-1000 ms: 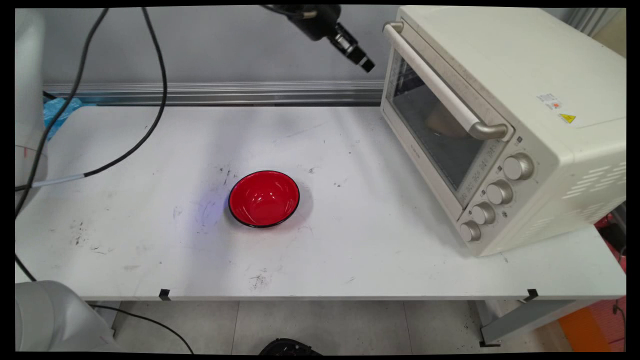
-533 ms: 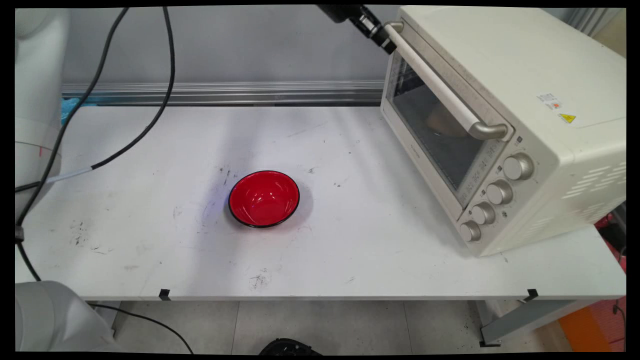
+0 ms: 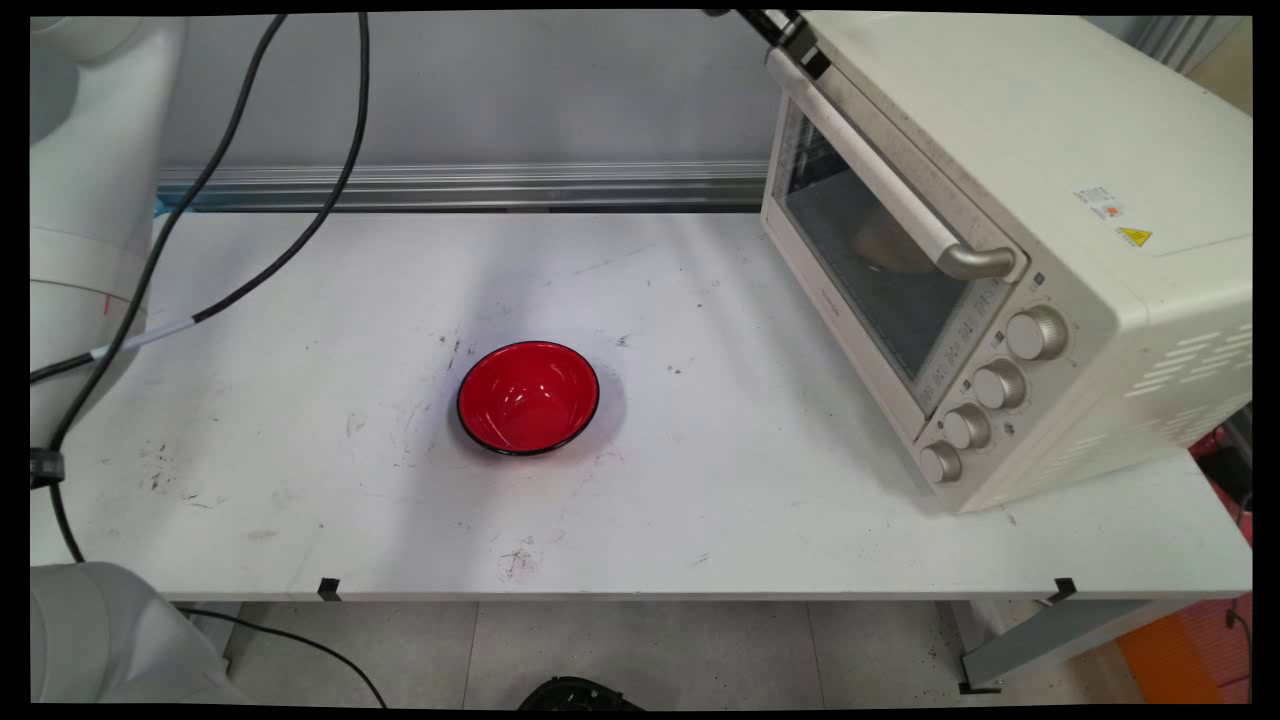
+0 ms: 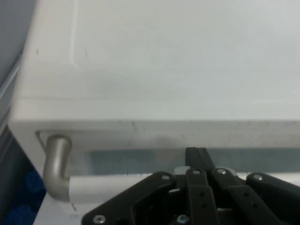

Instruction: Open the oven

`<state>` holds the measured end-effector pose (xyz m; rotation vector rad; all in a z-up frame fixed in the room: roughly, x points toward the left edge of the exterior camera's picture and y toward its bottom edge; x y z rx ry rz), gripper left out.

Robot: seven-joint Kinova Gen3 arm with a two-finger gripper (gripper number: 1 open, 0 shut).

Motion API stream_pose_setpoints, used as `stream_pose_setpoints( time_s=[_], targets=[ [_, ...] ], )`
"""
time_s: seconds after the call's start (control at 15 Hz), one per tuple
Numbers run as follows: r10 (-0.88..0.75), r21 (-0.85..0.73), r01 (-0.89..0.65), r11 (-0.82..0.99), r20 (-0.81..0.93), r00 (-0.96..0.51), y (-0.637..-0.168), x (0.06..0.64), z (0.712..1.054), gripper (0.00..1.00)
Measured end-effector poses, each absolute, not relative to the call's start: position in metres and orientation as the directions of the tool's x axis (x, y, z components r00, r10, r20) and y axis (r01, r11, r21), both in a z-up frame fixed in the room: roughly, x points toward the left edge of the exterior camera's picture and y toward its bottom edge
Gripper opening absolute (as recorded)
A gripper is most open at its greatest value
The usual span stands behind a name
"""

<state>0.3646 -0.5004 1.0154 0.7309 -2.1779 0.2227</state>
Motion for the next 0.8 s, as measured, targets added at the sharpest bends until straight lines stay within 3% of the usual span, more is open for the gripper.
stream_pose_setpoints(
  time_s=[0.8],
  targets=[
    [-0.44, 0.1, -0.571, 0.815, 0.748, -0.497, -0.512, 0.34, 1.004, 0.0]
  ],
)
